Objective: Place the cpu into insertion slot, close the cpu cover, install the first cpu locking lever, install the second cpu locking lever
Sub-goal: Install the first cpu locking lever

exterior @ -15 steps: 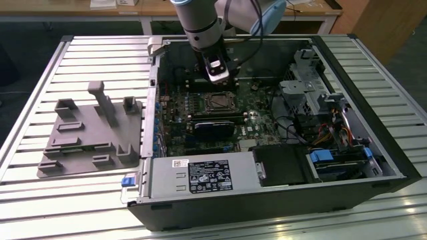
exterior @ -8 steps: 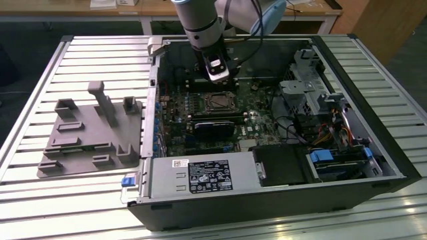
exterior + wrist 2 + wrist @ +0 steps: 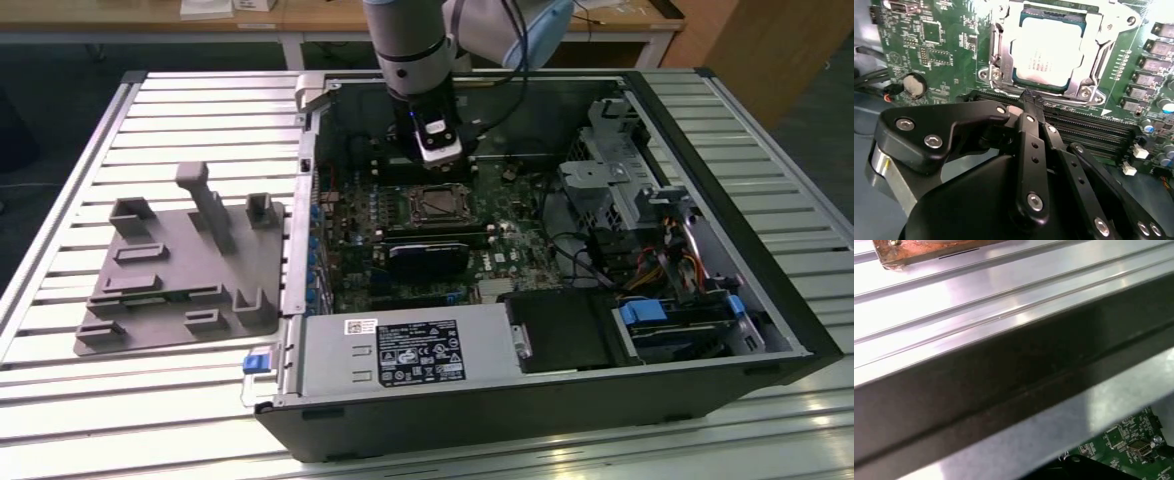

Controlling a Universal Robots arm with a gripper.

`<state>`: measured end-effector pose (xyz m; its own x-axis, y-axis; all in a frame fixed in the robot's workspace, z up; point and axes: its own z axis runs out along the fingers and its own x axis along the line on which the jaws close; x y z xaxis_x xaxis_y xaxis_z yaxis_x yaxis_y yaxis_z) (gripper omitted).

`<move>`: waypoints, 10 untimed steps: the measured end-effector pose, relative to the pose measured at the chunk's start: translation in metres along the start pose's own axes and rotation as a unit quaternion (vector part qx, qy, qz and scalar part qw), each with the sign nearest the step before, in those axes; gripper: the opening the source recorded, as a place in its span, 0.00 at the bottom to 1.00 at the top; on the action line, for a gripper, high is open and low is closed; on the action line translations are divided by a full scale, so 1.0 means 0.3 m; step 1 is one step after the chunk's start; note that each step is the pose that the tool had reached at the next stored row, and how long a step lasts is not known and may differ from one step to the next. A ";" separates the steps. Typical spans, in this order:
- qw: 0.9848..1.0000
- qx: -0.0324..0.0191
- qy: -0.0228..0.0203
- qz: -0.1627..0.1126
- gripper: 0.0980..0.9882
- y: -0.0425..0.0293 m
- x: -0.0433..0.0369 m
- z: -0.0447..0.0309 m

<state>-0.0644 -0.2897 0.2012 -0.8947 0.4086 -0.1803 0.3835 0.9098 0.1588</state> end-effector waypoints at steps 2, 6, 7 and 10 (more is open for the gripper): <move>1.000 0.000 0.001 0.000 0.00 0.000 -0.001 0.000; 1.000 0.001 0.001 0.000 0.00 0.000 -0.001 0.000; 1.000 0.002 0.000 0.000 0.00 0.001 -0.001 0.000; 1.000 0.008 -0.002 -0.002 0.00 0.002 -0.003 -0.006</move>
<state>-0.0639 -0.2898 0.2031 -0.8949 0.4058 -0.1857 0.3840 0.9122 0.1427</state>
